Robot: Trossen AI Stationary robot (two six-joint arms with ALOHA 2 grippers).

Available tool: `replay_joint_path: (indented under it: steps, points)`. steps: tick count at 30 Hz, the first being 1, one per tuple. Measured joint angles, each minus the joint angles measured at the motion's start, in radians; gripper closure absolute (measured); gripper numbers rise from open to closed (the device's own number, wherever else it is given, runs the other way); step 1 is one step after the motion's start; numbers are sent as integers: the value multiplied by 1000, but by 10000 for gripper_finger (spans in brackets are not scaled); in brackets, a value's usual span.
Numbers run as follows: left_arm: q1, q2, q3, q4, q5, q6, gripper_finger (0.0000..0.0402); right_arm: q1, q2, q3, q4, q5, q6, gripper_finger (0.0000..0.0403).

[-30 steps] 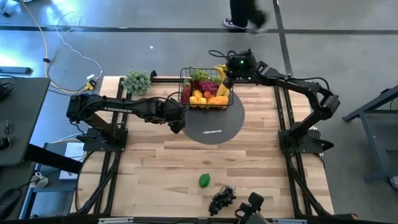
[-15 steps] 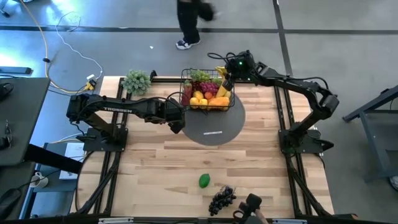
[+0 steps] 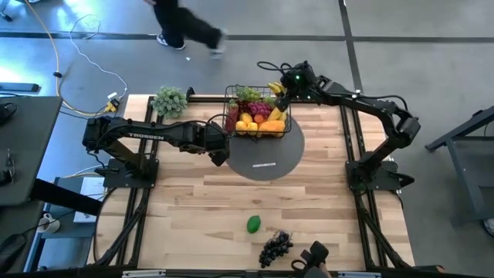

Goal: Build produce basket
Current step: Put the banana into the wire basket, then put the grapes into the wire basket

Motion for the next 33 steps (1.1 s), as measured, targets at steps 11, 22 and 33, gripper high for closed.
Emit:
replay_joint_path:
  steps: [11, 22, 33]
  points:
    - [0, 0, 0, 0, 2, 0, 174, 0, -1, 158, -125, 51, 3, 178]
    - [-9, -28, 0, -37, 56, 1, 174, 27, -2, 377, -464, 50, 135, 178]
    - [-77, -183, 0, -94, 79, 11, 174, 179, -3, 417, -723, 2, 320, 178]
